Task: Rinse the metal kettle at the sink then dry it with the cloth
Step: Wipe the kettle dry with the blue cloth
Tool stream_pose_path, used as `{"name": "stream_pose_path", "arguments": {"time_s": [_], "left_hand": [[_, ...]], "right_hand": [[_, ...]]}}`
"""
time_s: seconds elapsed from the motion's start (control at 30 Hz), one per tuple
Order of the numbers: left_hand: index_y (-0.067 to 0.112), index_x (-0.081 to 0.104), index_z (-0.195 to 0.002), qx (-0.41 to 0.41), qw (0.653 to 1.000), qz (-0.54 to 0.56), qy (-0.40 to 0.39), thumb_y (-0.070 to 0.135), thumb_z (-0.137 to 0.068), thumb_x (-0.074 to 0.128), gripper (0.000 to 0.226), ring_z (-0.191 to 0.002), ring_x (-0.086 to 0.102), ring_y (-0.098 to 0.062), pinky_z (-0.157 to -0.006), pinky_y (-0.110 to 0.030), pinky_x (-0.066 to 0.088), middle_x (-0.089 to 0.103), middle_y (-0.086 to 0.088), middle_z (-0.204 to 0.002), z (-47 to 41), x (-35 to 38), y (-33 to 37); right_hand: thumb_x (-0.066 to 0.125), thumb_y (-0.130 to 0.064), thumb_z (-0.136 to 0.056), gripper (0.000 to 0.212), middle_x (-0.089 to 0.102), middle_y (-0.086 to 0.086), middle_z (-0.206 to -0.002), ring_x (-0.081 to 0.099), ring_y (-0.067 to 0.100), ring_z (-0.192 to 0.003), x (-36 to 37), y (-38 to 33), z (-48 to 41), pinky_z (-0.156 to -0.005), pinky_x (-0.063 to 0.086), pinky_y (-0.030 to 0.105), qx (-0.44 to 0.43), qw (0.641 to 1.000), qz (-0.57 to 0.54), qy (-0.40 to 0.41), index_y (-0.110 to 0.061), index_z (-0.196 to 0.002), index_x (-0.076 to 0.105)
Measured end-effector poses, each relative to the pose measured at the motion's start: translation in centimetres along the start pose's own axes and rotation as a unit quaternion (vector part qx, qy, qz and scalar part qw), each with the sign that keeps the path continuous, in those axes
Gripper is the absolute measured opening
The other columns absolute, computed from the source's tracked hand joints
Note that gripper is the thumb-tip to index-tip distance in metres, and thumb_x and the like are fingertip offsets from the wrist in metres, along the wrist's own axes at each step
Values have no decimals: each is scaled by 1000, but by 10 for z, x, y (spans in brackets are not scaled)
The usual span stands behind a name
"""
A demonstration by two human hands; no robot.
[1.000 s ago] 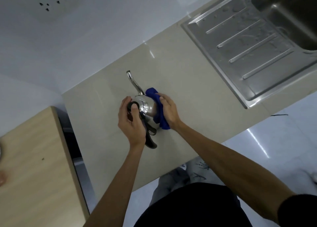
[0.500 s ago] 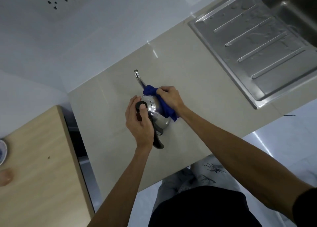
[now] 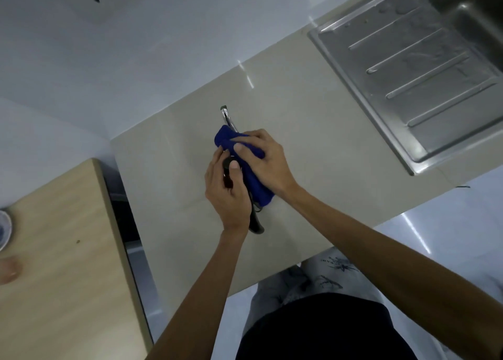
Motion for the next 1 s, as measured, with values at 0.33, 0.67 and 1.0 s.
{"name": "stream_pose_path", "arguments": {"time_s": [0.33,0.67,1.0], "left_hand": [[9,69,-124,-43,999,14,9,33,-99,52,39,-127,61,-12,-105,-21,47,66,-9,-136,0,1,-2],[6,68,-126,-40,999,-4,7,31,-99,51,40,-128,62,-21,-107,-22,47,68,-14,-133,0,1,4],[16,66,-127,-6,1000,-3,-10,45,-99,58,41,-123,64,-11,-102,-19,48,70,-6,-130,-2,0,0]], "right_hand": [[33,-38,-108,42,54,1,-136,50,5,-125,-1,70,45,-117,35,31,147,974,-43,164,-14,-135,54],[31,-24,-109,42,45,2,-144,44,7,-133,4,92,68,-120,31,34,146,967,-69,197,-10,-147,44],[45,-15,-102,35,64,13,-129,63,13,-93,-22,75,-60,-76,52,22,240,958,-5,-159,-13,-132,61]]}}
Point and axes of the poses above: each hand's wrist, its own z-axis away from the middle knuckle, its own x-axis out of the palm, y = z × x, the point moved 5 cm from there along -z, towards the middle knuckle
